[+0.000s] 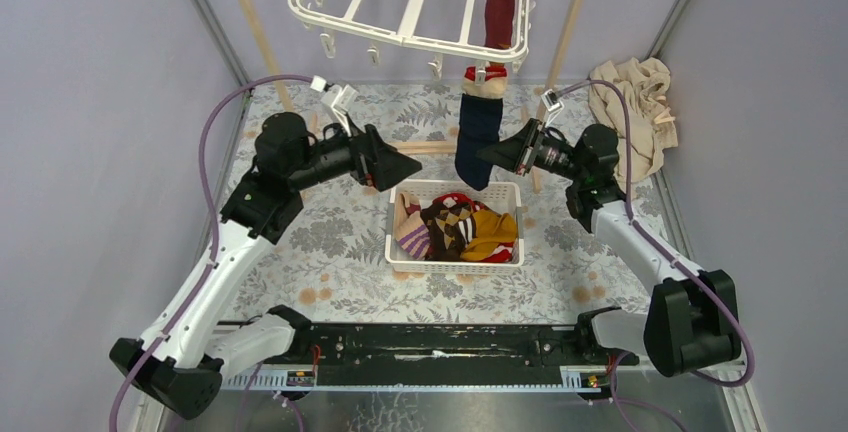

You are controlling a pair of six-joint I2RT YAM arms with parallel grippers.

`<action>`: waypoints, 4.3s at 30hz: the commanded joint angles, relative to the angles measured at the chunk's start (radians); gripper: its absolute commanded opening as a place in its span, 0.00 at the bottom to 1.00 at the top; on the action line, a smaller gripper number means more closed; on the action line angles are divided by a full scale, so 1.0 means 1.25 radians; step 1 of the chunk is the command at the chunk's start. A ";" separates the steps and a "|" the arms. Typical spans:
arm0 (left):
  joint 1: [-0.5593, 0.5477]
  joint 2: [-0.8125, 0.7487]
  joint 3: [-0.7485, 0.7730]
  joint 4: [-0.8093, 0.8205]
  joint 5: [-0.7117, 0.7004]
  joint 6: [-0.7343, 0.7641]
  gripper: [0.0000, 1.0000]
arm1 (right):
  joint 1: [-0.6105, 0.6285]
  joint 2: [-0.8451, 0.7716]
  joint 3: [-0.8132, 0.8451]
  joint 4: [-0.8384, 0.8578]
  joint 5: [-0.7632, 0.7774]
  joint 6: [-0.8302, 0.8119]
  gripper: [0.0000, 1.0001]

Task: Remove the socks clipped to the hanger
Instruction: Remove the sock from the hanger.

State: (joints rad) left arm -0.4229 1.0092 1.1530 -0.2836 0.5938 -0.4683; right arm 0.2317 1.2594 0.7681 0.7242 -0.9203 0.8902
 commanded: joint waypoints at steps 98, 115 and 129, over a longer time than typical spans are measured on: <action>-0.215 0.151 0.057 0.157 -0.079 -0.010 0.00 | 0.100 -0.092 0.096 -0.101 -0.014 0.161 0.30; -0.159 0.121 0.097 0.105 -0.022 -0.037 0.00 | 0.099 -0.114 0.081 -0.151 0.000 0.122 0.68; -0.153 0.101 0.089 0.100 -0.012 -0.043 0.00 | 0.099 -0.113 0.084 -0.152 0.001 0.120 0.72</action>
State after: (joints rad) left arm -0.6209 1.1614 1.2491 -0.1673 0.5583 -0.5106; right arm 0.3470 1.1381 0.8623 0.5045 -0.9249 1.0504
